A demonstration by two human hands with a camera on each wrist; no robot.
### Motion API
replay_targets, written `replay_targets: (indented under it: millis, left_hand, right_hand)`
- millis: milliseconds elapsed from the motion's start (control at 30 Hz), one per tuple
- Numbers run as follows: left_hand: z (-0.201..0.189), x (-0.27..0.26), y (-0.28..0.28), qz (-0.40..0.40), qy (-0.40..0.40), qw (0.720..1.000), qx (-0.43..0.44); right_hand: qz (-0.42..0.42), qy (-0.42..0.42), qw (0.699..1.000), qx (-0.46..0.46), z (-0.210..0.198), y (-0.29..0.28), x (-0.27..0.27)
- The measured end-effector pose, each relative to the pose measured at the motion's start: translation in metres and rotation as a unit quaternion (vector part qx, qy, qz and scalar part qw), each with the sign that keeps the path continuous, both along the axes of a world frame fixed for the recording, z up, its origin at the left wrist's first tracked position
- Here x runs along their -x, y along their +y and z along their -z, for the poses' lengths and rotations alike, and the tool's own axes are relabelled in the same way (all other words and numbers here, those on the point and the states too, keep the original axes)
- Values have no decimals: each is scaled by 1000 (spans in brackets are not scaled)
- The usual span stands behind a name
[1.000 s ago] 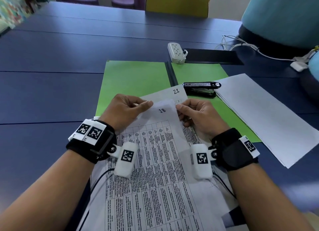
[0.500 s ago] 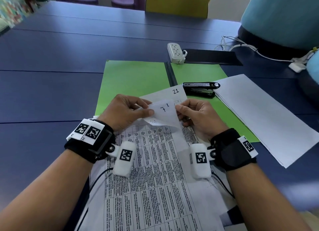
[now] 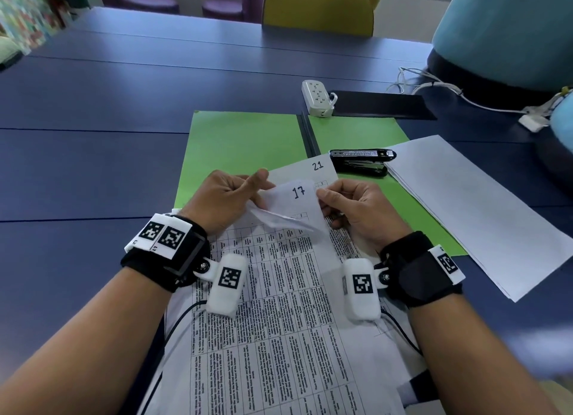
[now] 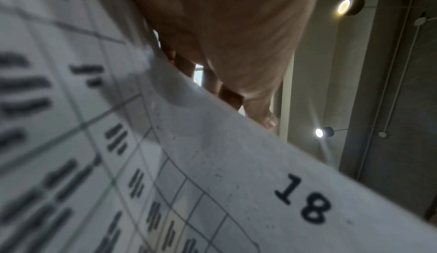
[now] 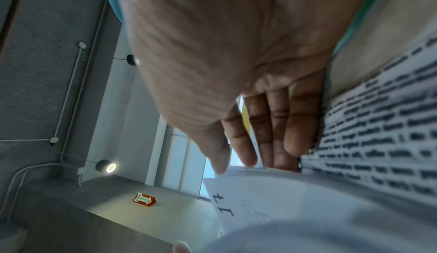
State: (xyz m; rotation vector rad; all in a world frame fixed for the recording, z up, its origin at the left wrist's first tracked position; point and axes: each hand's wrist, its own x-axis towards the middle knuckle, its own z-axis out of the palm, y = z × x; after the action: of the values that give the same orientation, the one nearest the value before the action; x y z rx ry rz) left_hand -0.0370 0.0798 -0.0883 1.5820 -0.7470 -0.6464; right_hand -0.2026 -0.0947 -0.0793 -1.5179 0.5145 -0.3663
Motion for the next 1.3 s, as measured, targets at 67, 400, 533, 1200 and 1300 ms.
replay_targets:
  millis: [67,400,533,1200,1300]
  left_hand:
    - [2,-1,1,3,9,1000,-3]
    - [-2,5,1,-4,24,999,32]
    - [0,4,0,-7,38,998,44]
    - [-1,2,2,12,24,1000,-1]
    - [-1,3,0,11,18,1000,10]
  right_hand:
    - [1,2,1000,4,-1,0,0]
    - [4,8,1000,12,2,-2,0]
    - [7,10,1000,14,3,-3,-1]
    - [7,-3,1000,-5,0,1,0]
    - [7,-1,1000,-3,0,1,0]
